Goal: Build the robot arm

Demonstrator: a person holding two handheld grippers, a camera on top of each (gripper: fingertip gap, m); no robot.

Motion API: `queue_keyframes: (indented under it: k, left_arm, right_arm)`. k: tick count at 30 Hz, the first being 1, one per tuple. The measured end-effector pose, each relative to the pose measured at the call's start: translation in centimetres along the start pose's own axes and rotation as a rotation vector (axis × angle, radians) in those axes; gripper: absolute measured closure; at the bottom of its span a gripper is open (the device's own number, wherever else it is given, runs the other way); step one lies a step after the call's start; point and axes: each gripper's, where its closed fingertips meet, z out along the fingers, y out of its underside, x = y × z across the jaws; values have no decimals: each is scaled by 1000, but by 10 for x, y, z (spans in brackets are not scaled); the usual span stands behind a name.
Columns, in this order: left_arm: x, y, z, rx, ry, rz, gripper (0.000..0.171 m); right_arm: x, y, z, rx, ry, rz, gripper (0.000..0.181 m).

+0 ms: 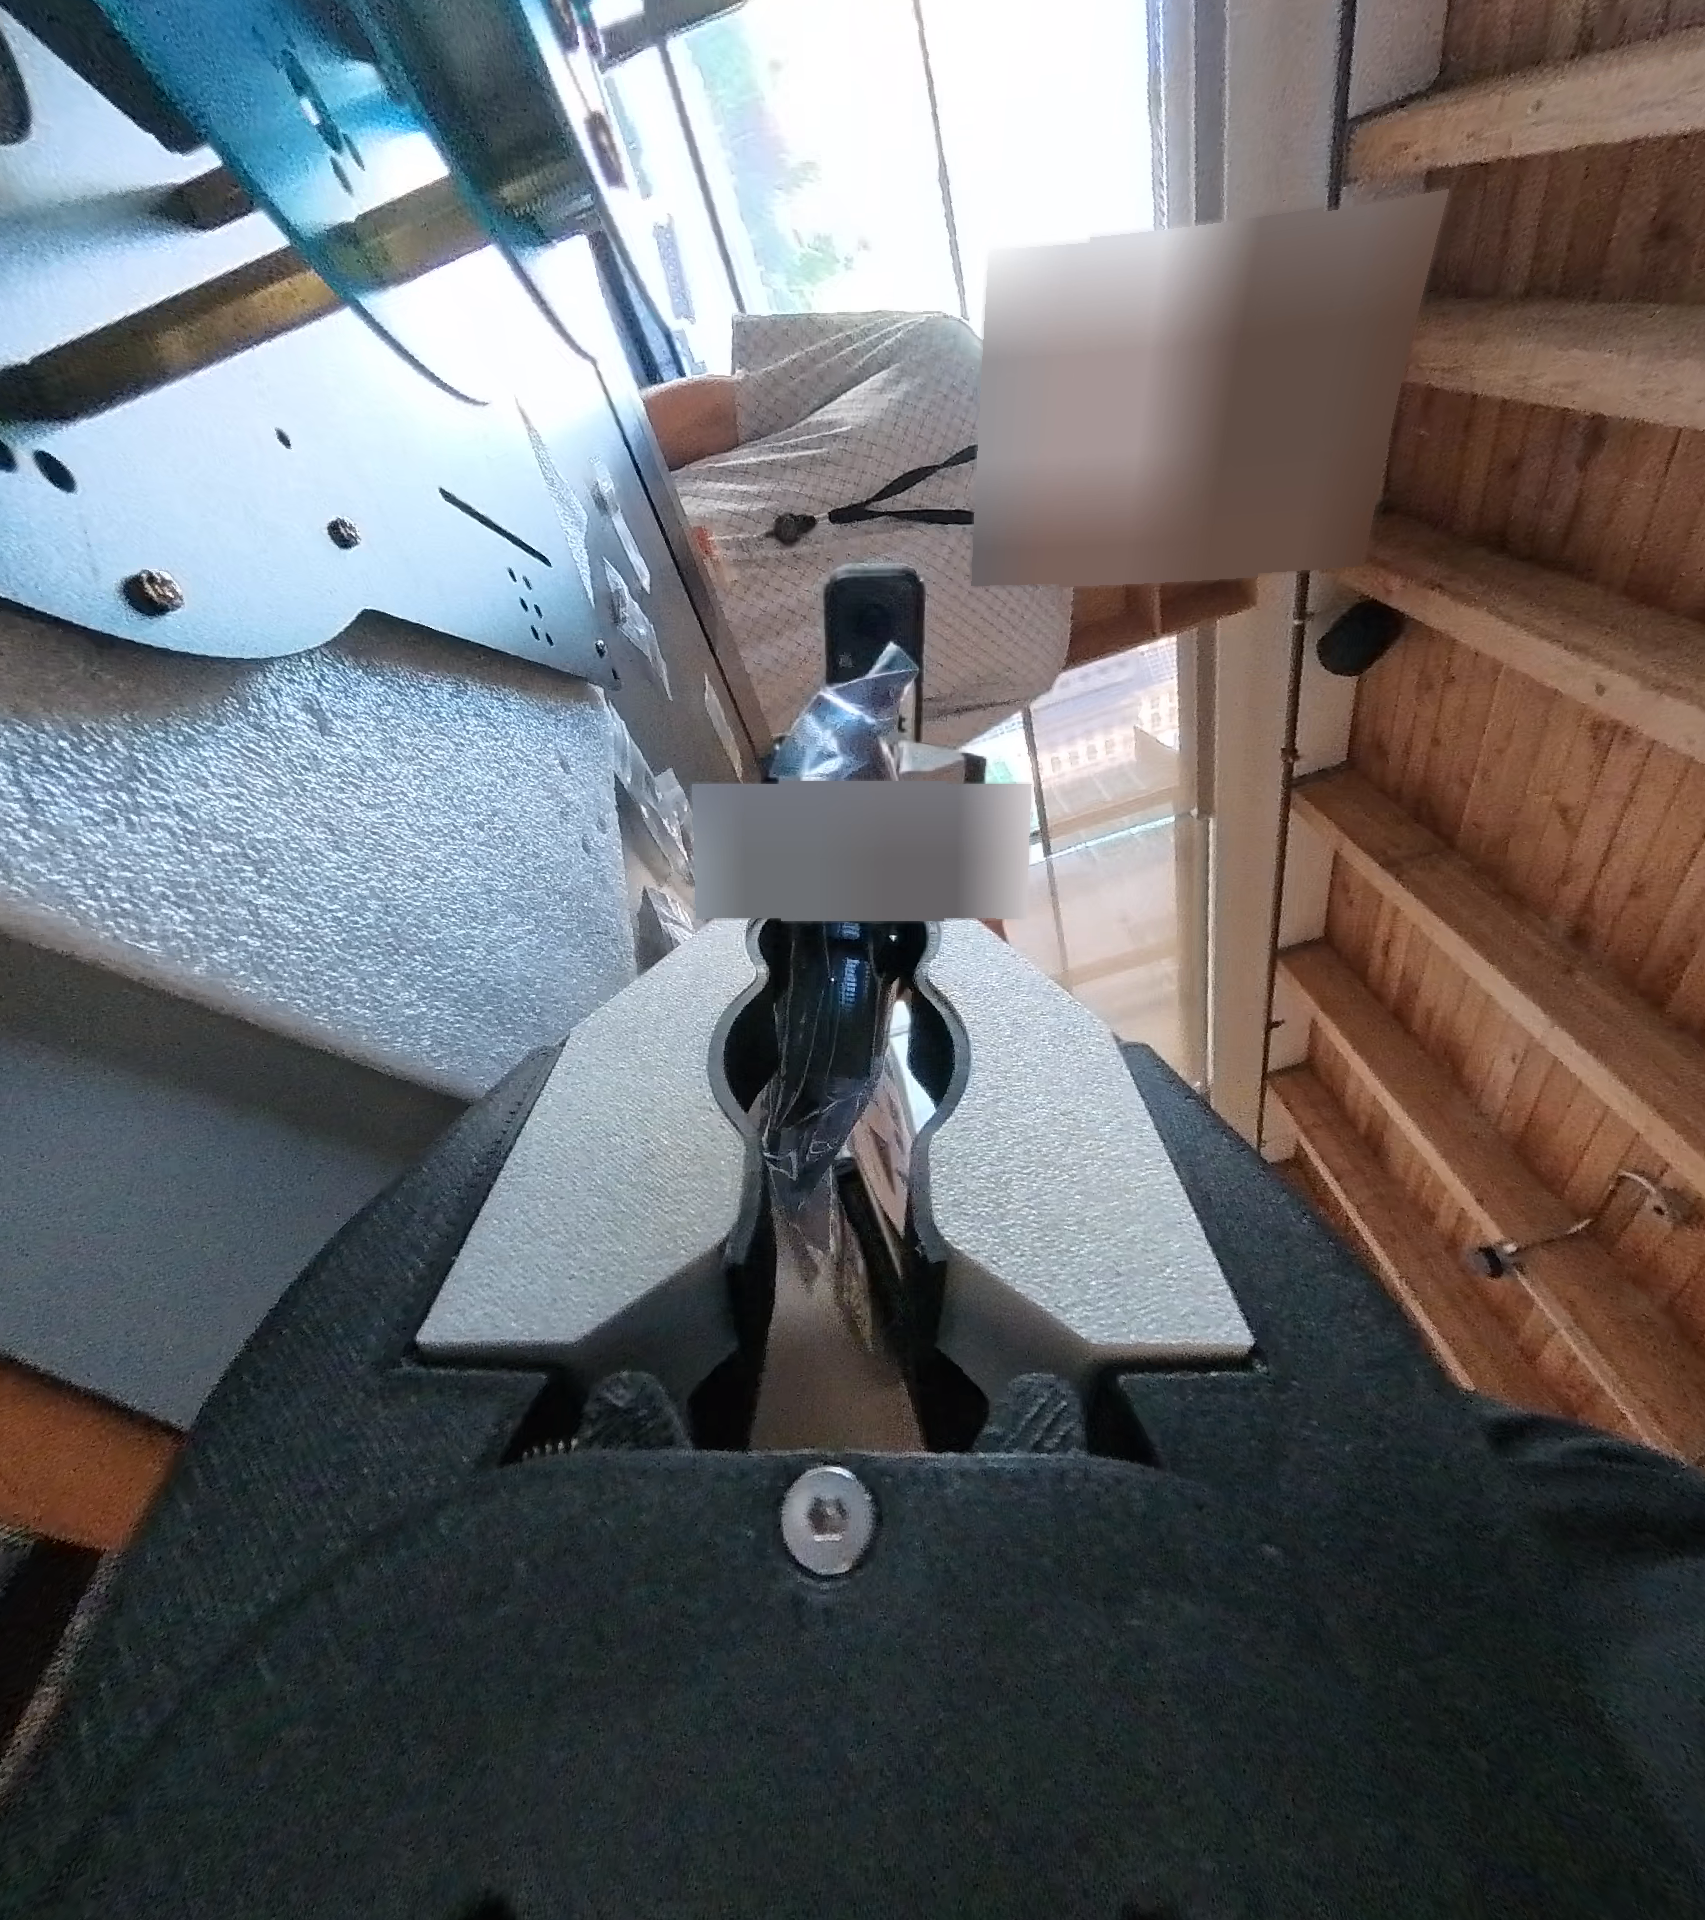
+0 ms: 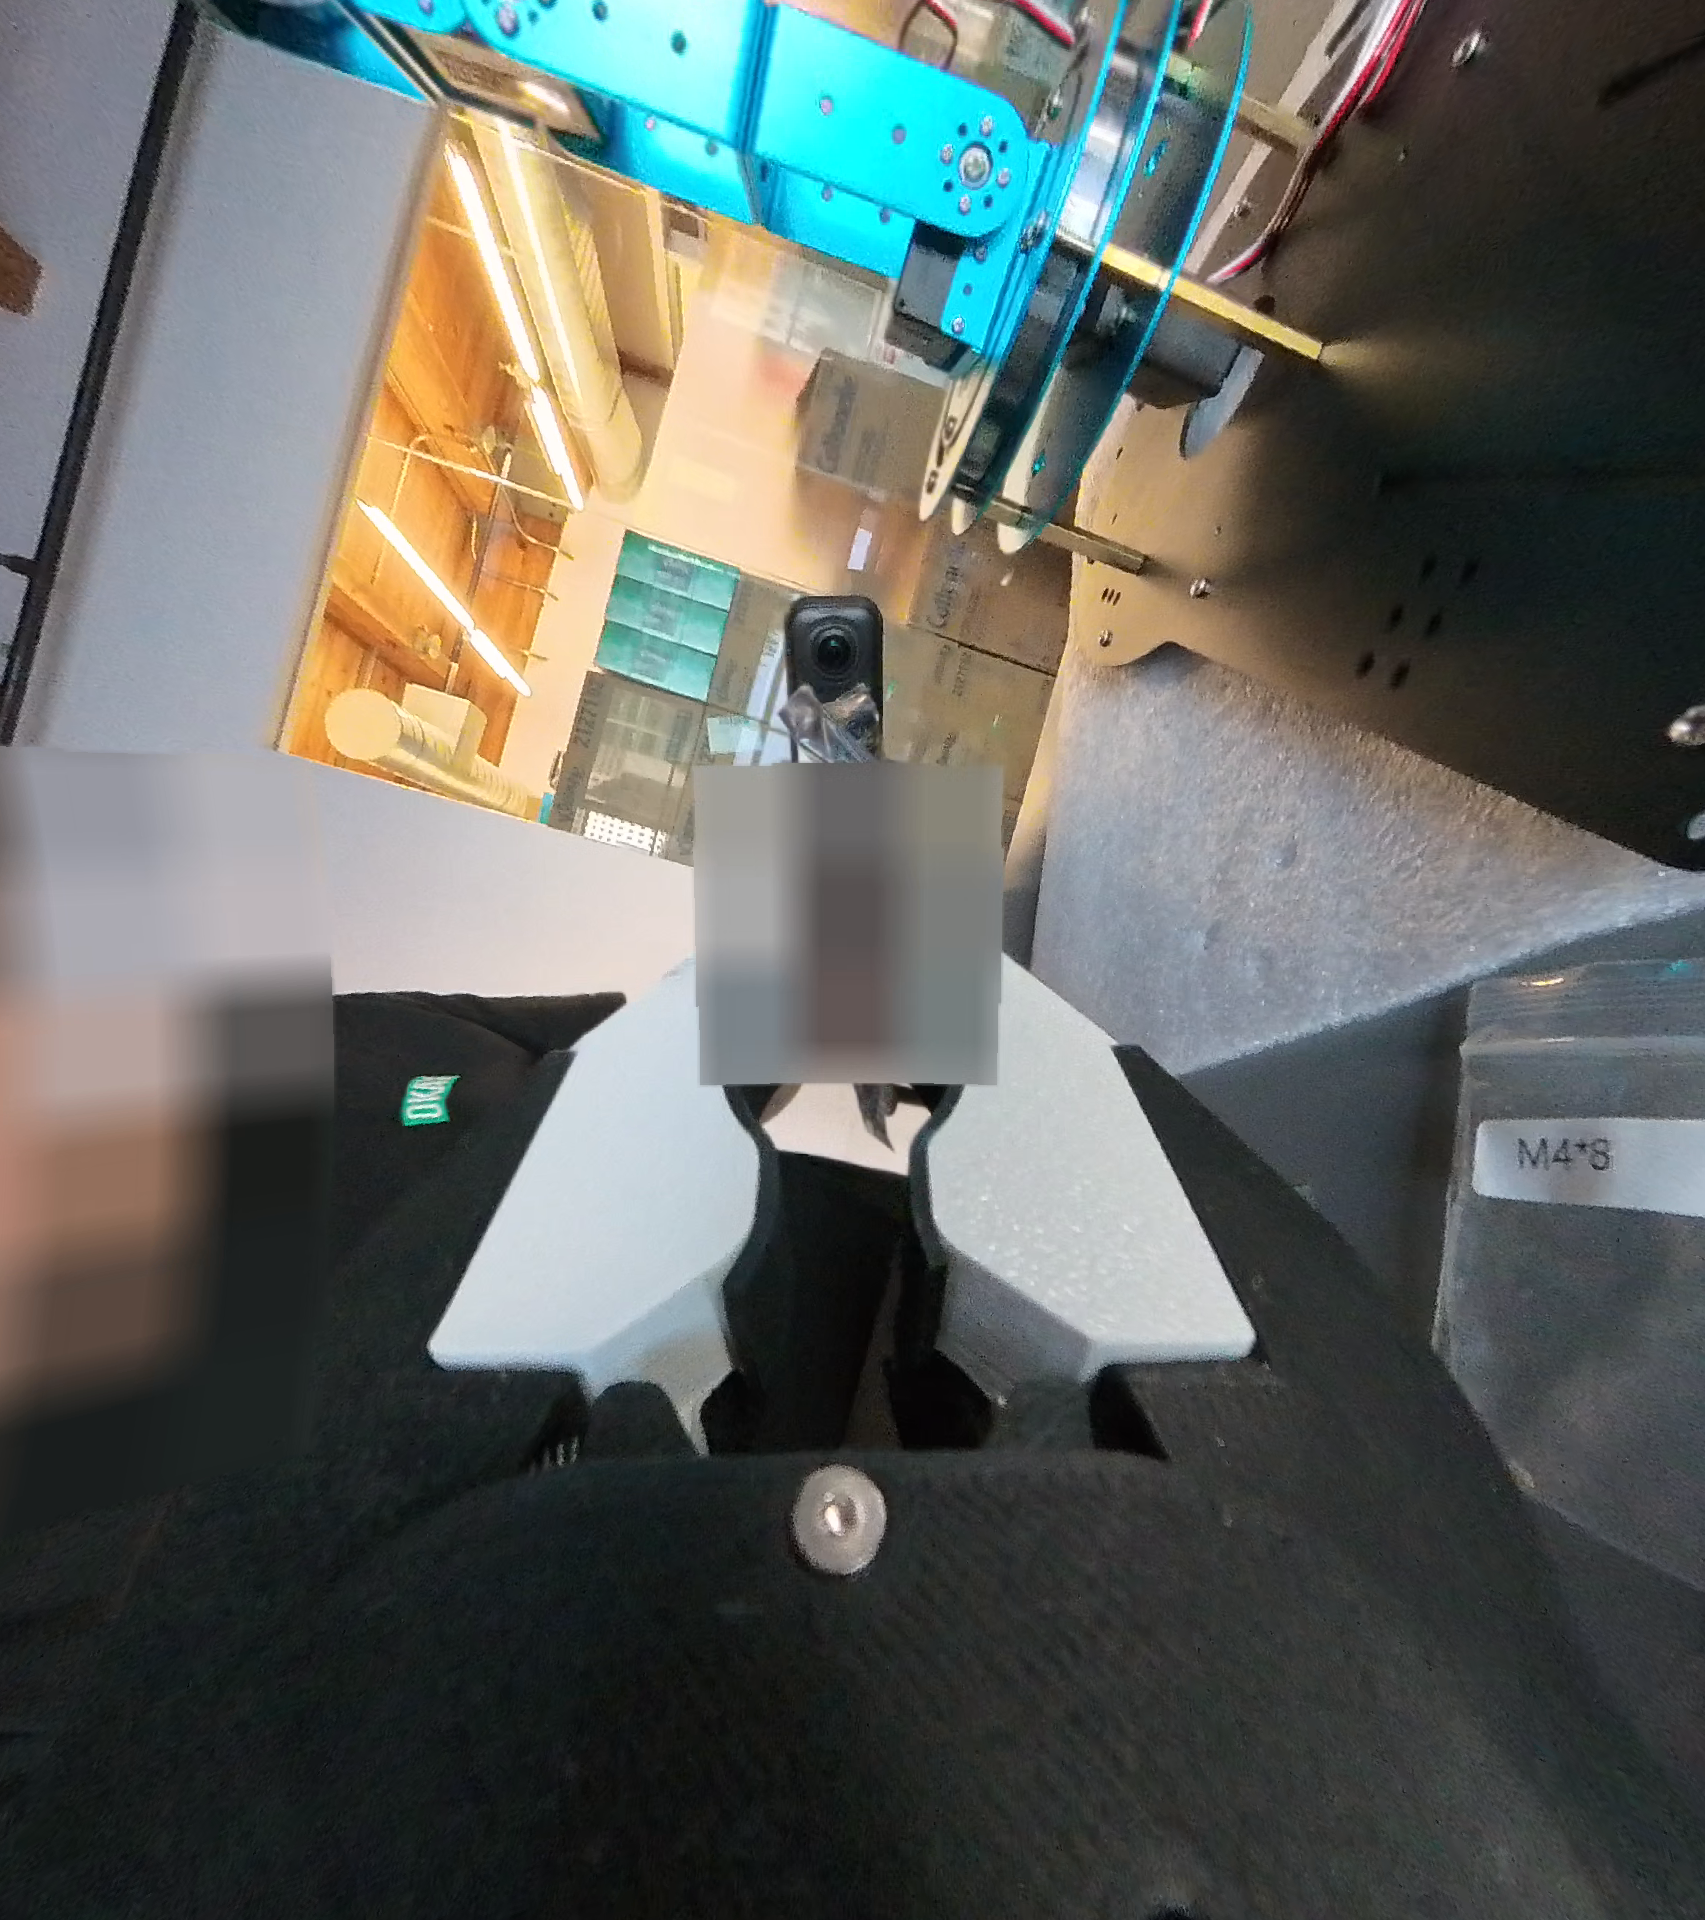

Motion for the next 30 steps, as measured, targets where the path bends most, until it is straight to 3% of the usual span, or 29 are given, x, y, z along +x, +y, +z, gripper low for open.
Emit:
queue_keyframes:
  k: [13, 17, 23, 30]
  left_arm:
    - [-3, 8, 2, 3, 16, -49, 154]
    - [1, 9, 6, -5, 20, -40, 154]
    - [5, 3, 0, 14, 43, -31, 154]
    - [14, -10, -14, 58, 182, -153, 155]
  right_arm:
    - [-1, 16, 5, -48, -16, 98, 161]
    - [-4, 36, 19, -171, -31, 125, 163]
    - [-6, 13, 18, -86, 53, -58, 164]
    - [-33, -10, -2, 10, -6, -22, 159]
